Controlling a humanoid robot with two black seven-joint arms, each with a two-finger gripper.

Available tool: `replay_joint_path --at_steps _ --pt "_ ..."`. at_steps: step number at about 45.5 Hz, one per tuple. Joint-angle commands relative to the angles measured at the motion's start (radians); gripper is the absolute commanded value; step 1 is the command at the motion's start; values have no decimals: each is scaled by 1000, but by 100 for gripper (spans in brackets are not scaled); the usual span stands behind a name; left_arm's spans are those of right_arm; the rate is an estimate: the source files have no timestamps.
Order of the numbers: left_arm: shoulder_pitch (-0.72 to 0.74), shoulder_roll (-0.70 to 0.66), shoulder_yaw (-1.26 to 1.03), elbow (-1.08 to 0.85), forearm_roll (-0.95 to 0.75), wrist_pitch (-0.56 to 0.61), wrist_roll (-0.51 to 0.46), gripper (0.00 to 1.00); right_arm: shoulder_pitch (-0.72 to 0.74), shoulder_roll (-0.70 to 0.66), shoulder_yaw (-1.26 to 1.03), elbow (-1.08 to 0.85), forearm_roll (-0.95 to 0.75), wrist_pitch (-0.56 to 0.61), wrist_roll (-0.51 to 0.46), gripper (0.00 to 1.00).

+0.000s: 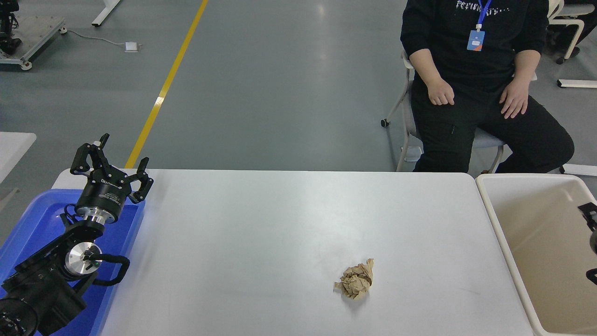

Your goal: Clean the table surface

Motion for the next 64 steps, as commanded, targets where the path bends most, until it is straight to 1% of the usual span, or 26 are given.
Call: replay_joint_path --at_steps 1,9,16,19,21,24,27,32,38,54,60,64 --pt "0 -1 0 0 0 0 0 100 61 -101 391 217 0 14 15 98" --pt "0 0 0 0 0 0 0 100 41 -131 621 472 0 14 14 99" --pt "0 -1 0 0 0 0 0 100 -30 -118 796 650 1 30 17 99" --pt "0 0 0 0 0 0 0 100 -63 -105 856 733 1 37 34 99" --pt "0 0 0 0 0 0 0 100 -85 -91 900 766 1 52 61 99" --pt "0 0 0 0 0 0 0 100 -120 -54 983 803 0 91 109 99" --pt "0 -1 0 0 0 0 0 100 -155 -13 1066 832 -2 131 129 99" --pt "0 0 0 0 0 0 0 100 -226 55 1121 851 -3 160 132 99" --pt "0 0 0 0 0 0 0 100 -315 130 1128 846 -3 180 152 99" --pt "0 -1 0 0 0 0 0 100 -482 233 1105 817 -5 201 181 99" --pt "0 0 0 0 0 0 0 100 -490 257 1076 773 -14 203 192 99" --pt "0 0 0 0 0 0 0 100 -488 259 1025 728 -17 203 225 99"
